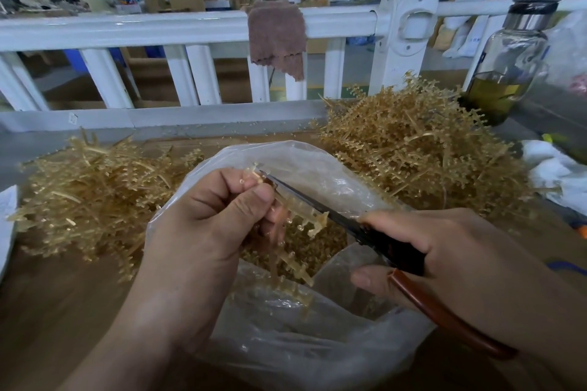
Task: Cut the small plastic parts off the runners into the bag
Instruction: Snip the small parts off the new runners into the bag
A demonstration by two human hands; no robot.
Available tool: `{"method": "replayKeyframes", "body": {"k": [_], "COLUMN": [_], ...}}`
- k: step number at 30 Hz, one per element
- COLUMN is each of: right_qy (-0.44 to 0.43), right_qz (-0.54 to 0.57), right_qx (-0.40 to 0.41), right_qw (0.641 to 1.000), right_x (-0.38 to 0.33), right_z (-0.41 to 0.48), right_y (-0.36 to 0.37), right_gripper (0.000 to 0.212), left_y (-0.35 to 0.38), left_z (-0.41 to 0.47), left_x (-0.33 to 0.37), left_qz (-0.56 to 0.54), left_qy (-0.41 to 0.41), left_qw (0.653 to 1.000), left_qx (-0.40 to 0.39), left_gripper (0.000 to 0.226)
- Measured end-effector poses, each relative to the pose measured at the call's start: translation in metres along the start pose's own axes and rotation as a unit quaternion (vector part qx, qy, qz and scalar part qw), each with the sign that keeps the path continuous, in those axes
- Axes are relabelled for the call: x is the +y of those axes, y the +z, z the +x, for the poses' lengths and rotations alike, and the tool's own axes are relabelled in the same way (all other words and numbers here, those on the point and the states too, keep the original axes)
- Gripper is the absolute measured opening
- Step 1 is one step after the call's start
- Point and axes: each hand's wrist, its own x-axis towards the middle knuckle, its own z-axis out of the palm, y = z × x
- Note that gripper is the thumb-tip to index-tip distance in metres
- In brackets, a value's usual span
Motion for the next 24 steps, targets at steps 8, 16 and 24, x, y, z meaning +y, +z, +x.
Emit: {"method": "replayKeyframes", "body": {"k": [8, 16, 24], "right_qy": [-0.008, -0.03, -0.021], "right_qz": [-0.015, -0.022, -0.029], "right_qx": [0.004, 0.016, 0.016], "right_qw": [1.0, 0.999, 0.999], "right_x": [-0.0002, -0.0001, -0.0029], "right_z": [-0.0004, 0.0007, -0.0002], "right_y": [0.0005, 0.0022, 0.003], "right_gripper": [0.054, 0.053, 0.046], "left_y": [0.0011, 0.0016, 0.0002], "left_z": [-0.0004, -0.0022, -0.0006], "left_x": [-0.0011, -0.0019, -0.0042], "left_qz": [-0.003, -0.005, -0.003], "left_qy": [0.007, 0.011, 0.01], "left_qw": [1.0, 1.0, 1.0], "left_qx": [0.005, 0.006, 0.006], "left_gripper": [0.012, 0.012, 0.014]}}
